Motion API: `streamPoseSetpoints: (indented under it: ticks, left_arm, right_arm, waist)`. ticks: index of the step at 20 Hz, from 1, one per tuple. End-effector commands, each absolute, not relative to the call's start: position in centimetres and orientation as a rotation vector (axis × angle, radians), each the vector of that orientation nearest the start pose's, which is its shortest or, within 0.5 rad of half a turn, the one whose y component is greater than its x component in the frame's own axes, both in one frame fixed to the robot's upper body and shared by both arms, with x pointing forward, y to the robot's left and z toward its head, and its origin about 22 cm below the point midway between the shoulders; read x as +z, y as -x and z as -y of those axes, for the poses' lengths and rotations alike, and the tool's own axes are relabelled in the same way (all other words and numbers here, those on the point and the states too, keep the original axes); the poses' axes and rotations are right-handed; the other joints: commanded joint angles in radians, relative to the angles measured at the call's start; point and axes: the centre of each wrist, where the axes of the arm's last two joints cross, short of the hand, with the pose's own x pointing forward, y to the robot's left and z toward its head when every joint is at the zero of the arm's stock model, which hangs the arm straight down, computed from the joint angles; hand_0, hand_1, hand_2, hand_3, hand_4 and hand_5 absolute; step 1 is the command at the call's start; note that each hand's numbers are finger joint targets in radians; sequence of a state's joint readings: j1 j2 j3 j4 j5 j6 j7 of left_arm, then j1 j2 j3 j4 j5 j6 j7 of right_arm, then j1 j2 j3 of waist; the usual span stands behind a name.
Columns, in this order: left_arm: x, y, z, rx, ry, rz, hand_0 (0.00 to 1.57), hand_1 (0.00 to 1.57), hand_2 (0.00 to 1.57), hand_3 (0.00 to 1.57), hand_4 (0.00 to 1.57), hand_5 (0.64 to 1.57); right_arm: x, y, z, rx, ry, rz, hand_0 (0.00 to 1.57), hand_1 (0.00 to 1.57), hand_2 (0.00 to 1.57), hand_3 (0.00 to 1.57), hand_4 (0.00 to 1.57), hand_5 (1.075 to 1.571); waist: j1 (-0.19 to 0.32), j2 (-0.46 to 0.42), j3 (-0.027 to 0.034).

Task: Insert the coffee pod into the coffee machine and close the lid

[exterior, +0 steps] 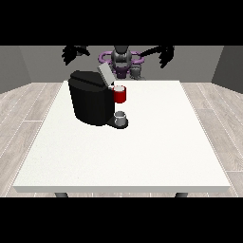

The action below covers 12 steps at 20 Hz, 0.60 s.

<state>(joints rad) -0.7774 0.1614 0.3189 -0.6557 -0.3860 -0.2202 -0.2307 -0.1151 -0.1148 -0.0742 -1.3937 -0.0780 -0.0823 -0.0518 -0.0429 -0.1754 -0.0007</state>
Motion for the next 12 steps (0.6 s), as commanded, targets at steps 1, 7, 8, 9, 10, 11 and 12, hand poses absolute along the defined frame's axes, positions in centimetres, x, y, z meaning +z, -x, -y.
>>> streamPoseSetpoints:
  ticks: [1,7,8,9,10,11,12]
  left_arm:
    - [-1.2,-38.7,-24.7,-0.307,0.020,1.508,0.00,0.00,0.00,0.00,0.14,1.571]
    - [-2.4,-37.2,-25.5,-0.257,0.066,1.467,0.00,0.00,0.00,0.00,0.00,1.571]
    - [-2.0,-37.5,-24.7,-0.270,0.118,1.502,0.00,0.00,0.00,0.00,0.00,1.571]
    - [-3.4,-36.3,-22.7,-0.255,0.125,1.493,0.00,0.00,0.00,0.00,0.00,1.571]
    - [-1.5,-37.2,-25.8,-0.235,0.148,1.508,0.00,0.00,0.00,0.00,0.00,1.571]
    - [-2.9,-36.3,-22.7,-0.257,0.193,1.493,0.00,0.00,0.00,0.00,0.00,1.571]
    - [-2.1,-36.8,-23.7,-0.210,0.132,1.546,0.00,0.00,0.00,0.00,0.06,1.571]
  right_arm:
    - [1.5,-27.8,26.9,0.001,0.101,1.593,0.00,0.00,0.00,0.00,0.12,1.571]
    - [4.0,-28.6,24.9,0.062,0.027,1.609,0.00,0.00,0.00,0.00,0.00,1.571]
    - [4.0,-29.4,24.6,0.068,0.060,1.639,0.00,0.00,0.00,0.00,0.00,1.571]
    - [3.2,-28.7,26.6,0.093,0.050,1.609,0.00,0.00,0.00,0.00,0.00,1.571]
    - [4.4,-29.4,25.5,0.110,0.062,1.619,0.00,0.00,0.00,0.00,0.00,1.571]
    - [3.0,-29.2,26.3,0.101,0.092,1.585,0.00,0.00,0.00,0.00,0.00,1.571]
    - [5.9,-30.6,23.9,0.143,0.056,1.647,0.00,0.00,0.00,0.00,0.00,1.571]
  waist:
    - [0.042,-0.048,-0.0002]
    - [0.086,-0.068,0.0006]
    - [0.133,-0.045,0.0008]
    - [0.139,-0.056,0.0010]
    - [0.138,-0.060,0.0007]
    - [0.192,-0.077,0.0011]
    - [0.143,-0.014,0.0005]
